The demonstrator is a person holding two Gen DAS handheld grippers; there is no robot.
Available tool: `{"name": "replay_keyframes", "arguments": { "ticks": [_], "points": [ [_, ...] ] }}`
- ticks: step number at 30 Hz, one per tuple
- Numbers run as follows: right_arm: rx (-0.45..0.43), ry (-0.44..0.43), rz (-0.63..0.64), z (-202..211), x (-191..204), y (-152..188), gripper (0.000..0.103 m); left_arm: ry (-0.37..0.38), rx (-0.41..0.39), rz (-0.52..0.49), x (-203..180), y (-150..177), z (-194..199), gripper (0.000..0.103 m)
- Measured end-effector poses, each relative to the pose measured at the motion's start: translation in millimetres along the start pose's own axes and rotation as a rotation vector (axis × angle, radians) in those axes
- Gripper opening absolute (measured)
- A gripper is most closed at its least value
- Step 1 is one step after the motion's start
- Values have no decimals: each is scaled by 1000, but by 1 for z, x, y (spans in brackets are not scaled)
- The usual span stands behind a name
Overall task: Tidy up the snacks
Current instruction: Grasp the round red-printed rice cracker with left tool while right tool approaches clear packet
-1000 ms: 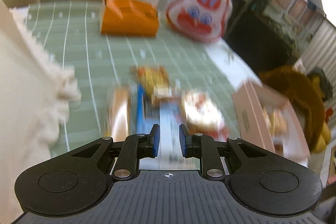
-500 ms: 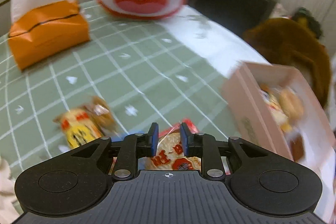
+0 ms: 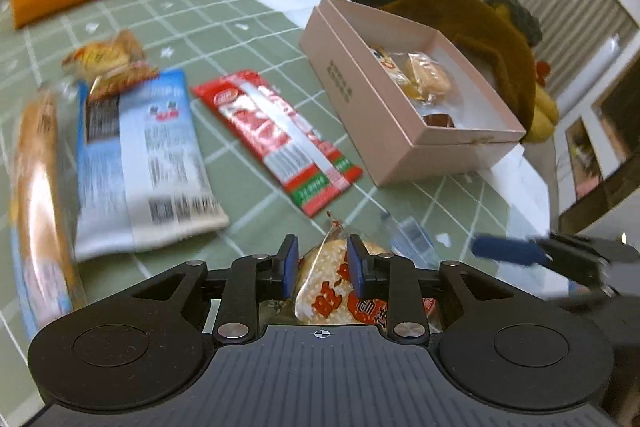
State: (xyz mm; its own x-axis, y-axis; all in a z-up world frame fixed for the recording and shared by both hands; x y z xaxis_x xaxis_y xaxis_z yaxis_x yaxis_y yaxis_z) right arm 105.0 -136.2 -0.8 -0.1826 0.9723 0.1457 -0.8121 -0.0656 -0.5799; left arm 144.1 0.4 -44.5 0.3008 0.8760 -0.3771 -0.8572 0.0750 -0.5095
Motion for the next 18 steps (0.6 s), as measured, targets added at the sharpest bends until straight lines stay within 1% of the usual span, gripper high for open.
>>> {"name": "replay_keyframes", "arguments": {
  "ticks": [1, 2, 4, 6, 9, 11, 13, 14, 18],
  "points": [
    [3, 16, 12, -5, 0, -3, 64, -8, -9, 25, 2, 3, 3, 30],
    [11, 36, 20, -10, 0, -4, 64, -30, -16, 58, 5, 6, 7, 30],
    [31, 56, 33, -16, 0, -2, 64, -97, -27, 140, 15, 12, 21, 30],
    [38, 51, 40, -17, 0, 3, 64, -106, -33, 199, 21, 19, 34, 30],
    [42, 53, 48, -17, -3, 8, 64, -57, -31, 297, 26, 26, 41, 30],
    [43, 59, 55, -17, -4, 9, 64, -16, -18, 342, 25, 28, 35, 31],
    [45, 61, 50, -17, -6, 10, 64, -12, -7, 340, 22, 31, 30, 32],
    [43, 61, 46, -17, -6, 10, 64, -16, -2, 334, 21, 31, 27, 37],
    [30, 71, 36, -15, -7, 13, 64, 38, 20, 363, 17, 34, 20, 38]
  ]
}}
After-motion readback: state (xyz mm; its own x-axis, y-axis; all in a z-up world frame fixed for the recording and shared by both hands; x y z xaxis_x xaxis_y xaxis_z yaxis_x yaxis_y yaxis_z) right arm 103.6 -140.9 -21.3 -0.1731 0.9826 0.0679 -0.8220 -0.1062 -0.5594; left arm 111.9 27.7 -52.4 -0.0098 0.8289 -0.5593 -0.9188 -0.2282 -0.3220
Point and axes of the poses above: each gripper's, at about its wrist camera, not at the fingertips, and z roughly against the way its jaws point, x to its left, y to its underside, the point moved 9 cm from there along -z, roughly the way its jaws point, and after that the axes turned 3 degrees about x, right-handed, at the moved point
